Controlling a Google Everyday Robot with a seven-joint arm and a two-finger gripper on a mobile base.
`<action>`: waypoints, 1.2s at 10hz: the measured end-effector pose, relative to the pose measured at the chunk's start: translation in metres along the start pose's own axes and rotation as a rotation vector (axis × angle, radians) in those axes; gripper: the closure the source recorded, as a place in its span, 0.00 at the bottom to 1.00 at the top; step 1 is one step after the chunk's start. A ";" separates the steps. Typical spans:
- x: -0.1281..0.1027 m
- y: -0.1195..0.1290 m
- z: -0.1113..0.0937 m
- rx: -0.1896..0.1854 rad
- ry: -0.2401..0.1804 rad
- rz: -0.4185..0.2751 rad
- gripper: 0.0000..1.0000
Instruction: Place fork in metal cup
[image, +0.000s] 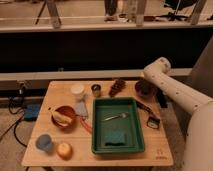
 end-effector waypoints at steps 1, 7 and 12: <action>0.001 -0.001 0.004 0.003 0.005 -0.013 0.20; -0.006 -0.017 0.024 0.049 0.001 -0.092 0.20; -0.009 -0.024 0.036 0.051 0.013 -0.112 0.20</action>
